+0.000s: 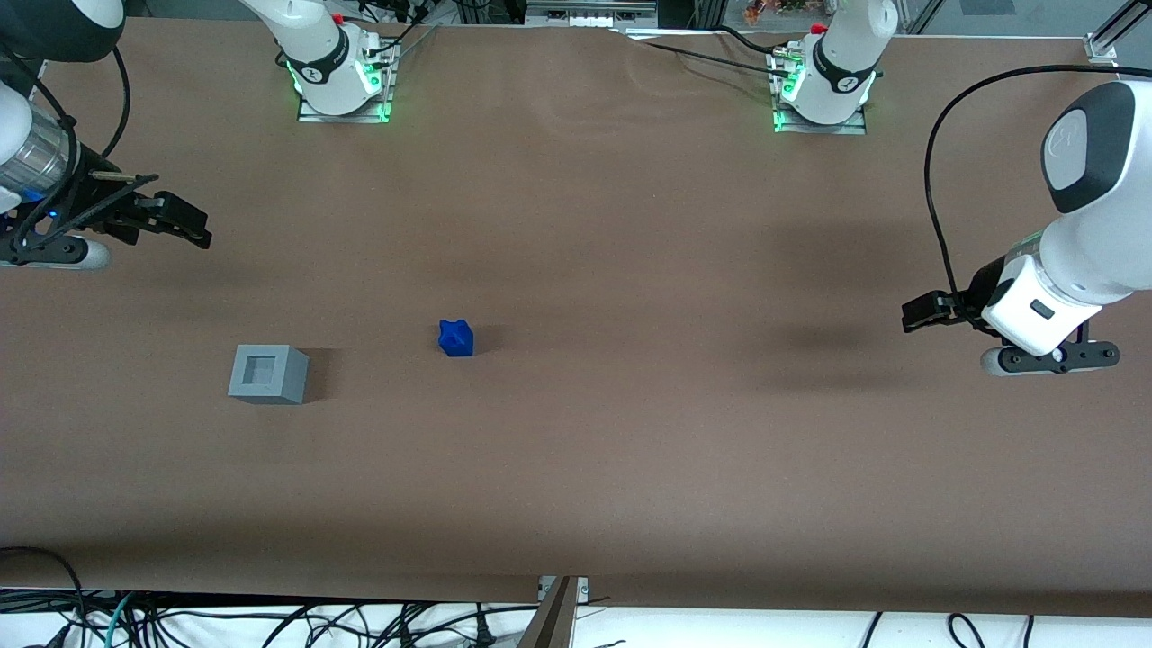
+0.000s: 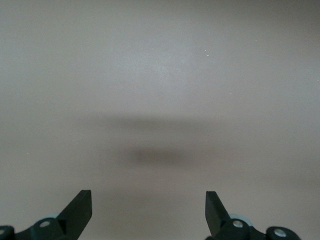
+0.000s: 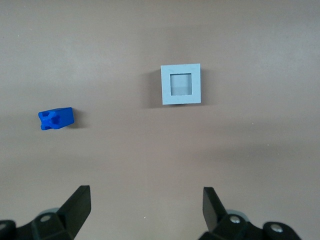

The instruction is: Insert blue part into gray base with right arm

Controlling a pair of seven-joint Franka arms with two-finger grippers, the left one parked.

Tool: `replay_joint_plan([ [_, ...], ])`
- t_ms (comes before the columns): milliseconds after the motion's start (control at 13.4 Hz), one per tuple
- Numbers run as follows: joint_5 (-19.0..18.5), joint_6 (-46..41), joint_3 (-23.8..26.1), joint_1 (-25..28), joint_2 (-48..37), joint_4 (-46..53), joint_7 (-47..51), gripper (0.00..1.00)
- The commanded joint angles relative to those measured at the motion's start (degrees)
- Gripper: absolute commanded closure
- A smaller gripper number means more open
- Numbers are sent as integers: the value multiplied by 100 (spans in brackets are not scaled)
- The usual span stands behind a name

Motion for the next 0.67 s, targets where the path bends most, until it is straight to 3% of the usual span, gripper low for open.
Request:
replay_joint_plan([
  [0, 67, -199, 12, 7, -50, 15, 77, 1],
  [598, 75, -252, 178, 138, -7, -20, 77, 1],
])
